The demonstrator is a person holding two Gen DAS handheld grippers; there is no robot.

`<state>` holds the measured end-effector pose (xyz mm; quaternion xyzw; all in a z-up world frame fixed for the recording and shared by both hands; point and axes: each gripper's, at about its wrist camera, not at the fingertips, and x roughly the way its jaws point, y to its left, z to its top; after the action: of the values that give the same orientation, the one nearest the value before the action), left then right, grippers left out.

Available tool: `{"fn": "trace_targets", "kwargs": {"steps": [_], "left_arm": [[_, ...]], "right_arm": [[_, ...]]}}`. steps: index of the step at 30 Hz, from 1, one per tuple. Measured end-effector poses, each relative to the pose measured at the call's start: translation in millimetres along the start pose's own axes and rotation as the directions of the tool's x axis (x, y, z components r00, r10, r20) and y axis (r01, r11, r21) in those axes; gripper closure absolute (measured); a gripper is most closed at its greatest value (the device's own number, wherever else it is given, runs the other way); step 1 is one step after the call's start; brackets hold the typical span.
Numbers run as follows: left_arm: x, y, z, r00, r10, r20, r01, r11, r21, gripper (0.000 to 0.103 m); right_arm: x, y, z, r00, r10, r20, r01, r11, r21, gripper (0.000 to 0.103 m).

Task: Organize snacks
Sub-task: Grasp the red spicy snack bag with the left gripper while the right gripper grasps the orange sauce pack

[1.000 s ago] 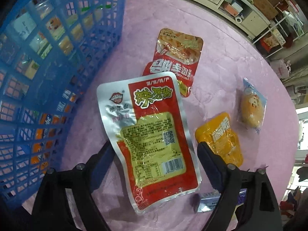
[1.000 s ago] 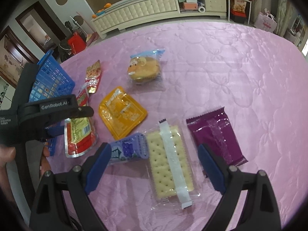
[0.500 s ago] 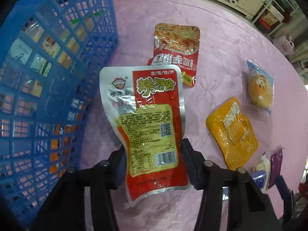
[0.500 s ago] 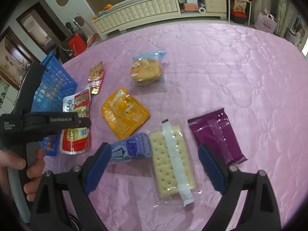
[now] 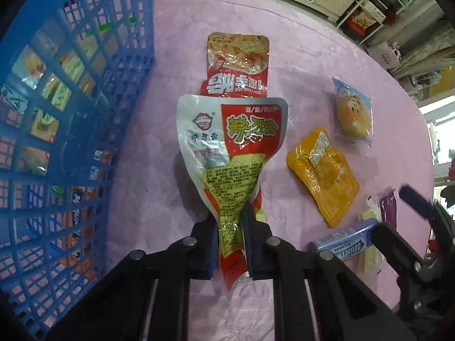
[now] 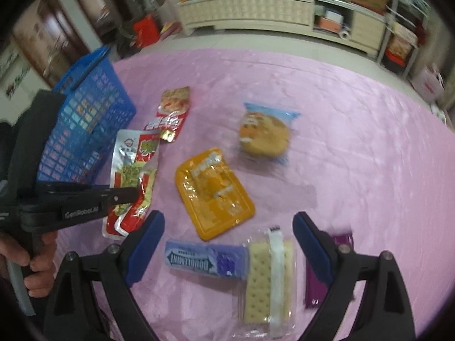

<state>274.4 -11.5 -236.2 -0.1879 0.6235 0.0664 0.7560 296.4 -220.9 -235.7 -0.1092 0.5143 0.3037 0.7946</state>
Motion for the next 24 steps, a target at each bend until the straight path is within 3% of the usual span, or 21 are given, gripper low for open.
{"fn": "trace_targets", "kwargs": {"steps": [9,11,15,16,18,21,24], "left_arm": [[9.8,-8.4,-10.2,1.000,0.000,0.025,-0.002,0.997,0.074,0.087],[16.9,-14.6,-9.4,1.000,0.000,0.021,-0.001,0.996,0.088,0.080],[14.5,-20.8,-9.0,1.000,-0.020,0.021,0.018,0.996,0.091,0.073],[14.7,-24.2,-8.5,0.999,-0.031,0.020,0.029,0.995,0.095,0.063],[17.5,-34.0,-6.5,0.999,-0.043,0.013,0.041,0.991,0.128,0.058],[19.0,-44.2,-8.6,1.000,-0.008,0.024,0.003,0.982,0.189,0.058],[20.1,-49.7,-11.5,0.998,0.028,0.048,-0.038,0.975,0.218,0.066]], "right_arm": [[49.3,20.2,18.0,0.991,0.028,-0.128,-0.047,0.988,-0.147,0.009],[57.3,21.0,20.2,0.990,0.027,-0.135,-0.049,0.986,-0.160,0.009],[66.3,22.8,24.0,0.991,0.033,-0.133,-0.059,0.979,-0.195,0.022],[66.9,23.6,24.4,0.991,0.021,-0.129,-0.049,0.976,-0.211,0.026],[67.3,27.3,24.1,0.993,-0.016,-0.121,-0.016,0.966,-0.257,0.034],[68.5,33.2,18.8,0.992,-0.054,-0.113,0.017,0.952,-0.304,0.036],[67.5,39.6,10.9,0.994,-0.061,-0.086,0.031,0.948,-0.317,0.041]]}}
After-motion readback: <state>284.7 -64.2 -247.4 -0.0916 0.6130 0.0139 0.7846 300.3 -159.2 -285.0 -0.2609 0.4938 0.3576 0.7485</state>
